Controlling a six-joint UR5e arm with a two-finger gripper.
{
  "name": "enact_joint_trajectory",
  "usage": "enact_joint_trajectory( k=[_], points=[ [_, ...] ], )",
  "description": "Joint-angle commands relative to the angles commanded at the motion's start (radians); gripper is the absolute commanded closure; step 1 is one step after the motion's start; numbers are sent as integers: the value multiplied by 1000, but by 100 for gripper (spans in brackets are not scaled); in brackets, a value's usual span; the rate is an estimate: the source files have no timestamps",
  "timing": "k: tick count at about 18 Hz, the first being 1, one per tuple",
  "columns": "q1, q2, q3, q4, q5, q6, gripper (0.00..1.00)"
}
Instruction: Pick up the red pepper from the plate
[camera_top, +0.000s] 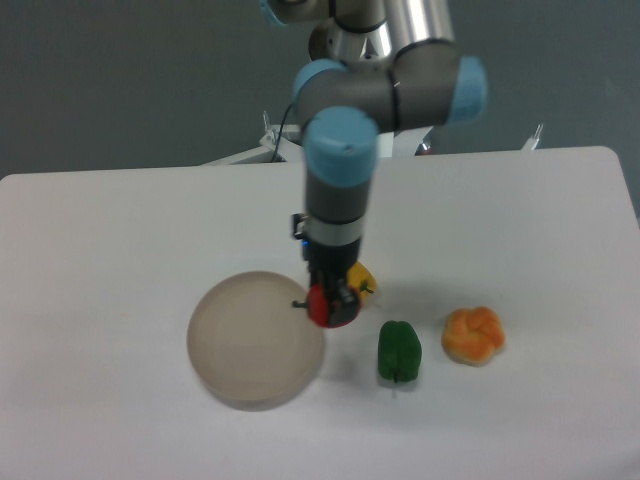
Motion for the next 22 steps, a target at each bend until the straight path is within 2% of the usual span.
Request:
enact_joint_trajectory(
  k=[4,8,11,13,22],
  points=[
    [80,2,8,-86,32,12,65],
    [137,6,9,-130,112,14,65],
    [155,-1,6,-124,172,61,65],
    [180,-14,8,-132,173,119,64],
    [187,-23,22,-124,155,124,62]
  ],
)
